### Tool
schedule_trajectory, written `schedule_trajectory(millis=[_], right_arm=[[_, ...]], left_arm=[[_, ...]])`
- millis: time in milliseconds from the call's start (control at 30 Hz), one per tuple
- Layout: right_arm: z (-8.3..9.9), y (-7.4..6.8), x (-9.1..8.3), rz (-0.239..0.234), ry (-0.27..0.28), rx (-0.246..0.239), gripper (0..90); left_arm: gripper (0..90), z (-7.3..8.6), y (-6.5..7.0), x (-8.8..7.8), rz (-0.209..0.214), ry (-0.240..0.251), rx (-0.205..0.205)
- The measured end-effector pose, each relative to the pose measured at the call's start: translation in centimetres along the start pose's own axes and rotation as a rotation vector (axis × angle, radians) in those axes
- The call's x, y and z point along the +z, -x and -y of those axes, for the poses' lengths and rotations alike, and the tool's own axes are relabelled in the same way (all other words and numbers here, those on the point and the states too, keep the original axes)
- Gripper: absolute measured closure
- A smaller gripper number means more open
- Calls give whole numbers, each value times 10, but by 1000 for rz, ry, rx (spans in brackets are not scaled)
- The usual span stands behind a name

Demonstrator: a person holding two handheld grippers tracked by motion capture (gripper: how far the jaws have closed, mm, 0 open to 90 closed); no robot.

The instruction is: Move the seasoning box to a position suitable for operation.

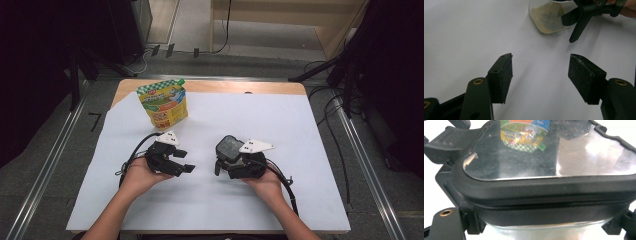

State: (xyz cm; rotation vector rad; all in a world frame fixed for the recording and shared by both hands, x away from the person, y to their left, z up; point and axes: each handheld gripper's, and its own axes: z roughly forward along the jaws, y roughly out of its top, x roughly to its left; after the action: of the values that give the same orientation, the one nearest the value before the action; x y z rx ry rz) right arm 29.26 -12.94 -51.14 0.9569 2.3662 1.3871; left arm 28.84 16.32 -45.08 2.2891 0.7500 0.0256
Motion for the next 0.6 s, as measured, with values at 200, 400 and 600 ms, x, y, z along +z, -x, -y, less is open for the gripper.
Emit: schedule_trajectory(millis=[200,400,600], right_arm=[[3,-3,1,11,-15,-26,157],[5,-6,0,24,-23,-58,154],[4,-5,-5,12,-50,-40,146]], left_arm=[[370,0,0,1,-1,-1,1],[372,-1,2,0,-1,-1,6],[376,-1,1,1,17,6,-41]])
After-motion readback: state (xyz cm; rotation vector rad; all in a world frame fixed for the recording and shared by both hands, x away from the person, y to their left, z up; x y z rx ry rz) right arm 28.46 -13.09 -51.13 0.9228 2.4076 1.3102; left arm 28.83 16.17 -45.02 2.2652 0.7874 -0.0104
